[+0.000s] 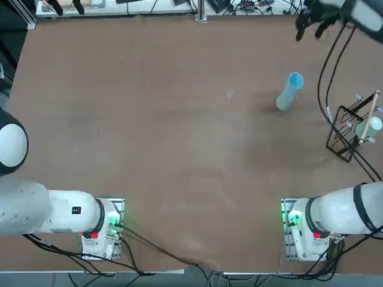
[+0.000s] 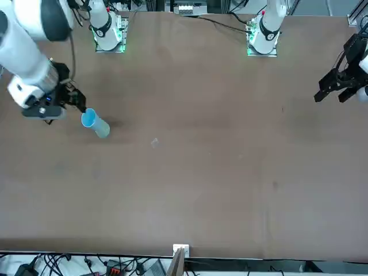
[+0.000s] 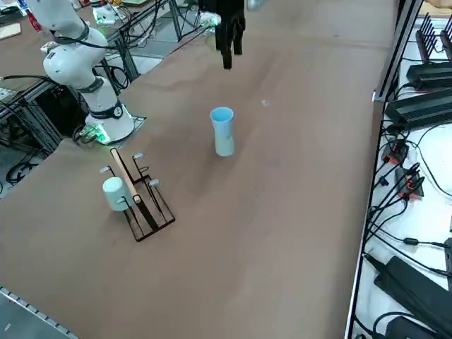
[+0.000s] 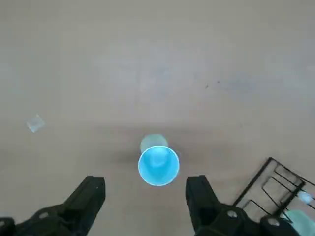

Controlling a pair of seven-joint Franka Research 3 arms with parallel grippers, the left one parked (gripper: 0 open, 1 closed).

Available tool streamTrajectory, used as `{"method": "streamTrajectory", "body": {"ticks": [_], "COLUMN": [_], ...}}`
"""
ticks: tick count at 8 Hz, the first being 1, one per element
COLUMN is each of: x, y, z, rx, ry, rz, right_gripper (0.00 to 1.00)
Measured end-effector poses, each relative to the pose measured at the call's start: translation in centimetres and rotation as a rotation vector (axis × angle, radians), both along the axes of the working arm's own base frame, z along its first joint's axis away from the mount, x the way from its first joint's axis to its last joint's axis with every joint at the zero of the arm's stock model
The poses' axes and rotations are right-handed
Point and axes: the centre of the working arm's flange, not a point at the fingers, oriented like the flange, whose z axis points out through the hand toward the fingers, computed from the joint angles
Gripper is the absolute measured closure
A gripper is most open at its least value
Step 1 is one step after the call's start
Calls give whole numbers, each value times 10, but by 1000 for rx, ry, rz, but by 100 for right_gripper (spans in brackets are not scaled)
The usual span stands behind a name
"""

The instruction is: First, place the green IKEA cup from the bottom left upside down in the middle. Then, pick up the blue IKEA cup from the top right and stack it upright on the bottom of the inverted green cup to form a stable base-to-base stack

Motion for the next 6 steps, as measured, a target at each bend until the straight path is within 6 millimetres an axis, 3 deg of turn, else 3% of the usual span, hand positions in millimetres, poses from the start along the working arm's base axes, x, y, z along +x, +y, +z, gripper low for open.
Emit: {"method": "streamTrajectory", "body": {"ticks": [3, 6], "x": [-4, -10], "y": [-14, -35], "z": [59, 88], "rx": [69, 77], "ry": [-13, -9], "rz": [-48, -57], "right_gripper": [0, 0]}}
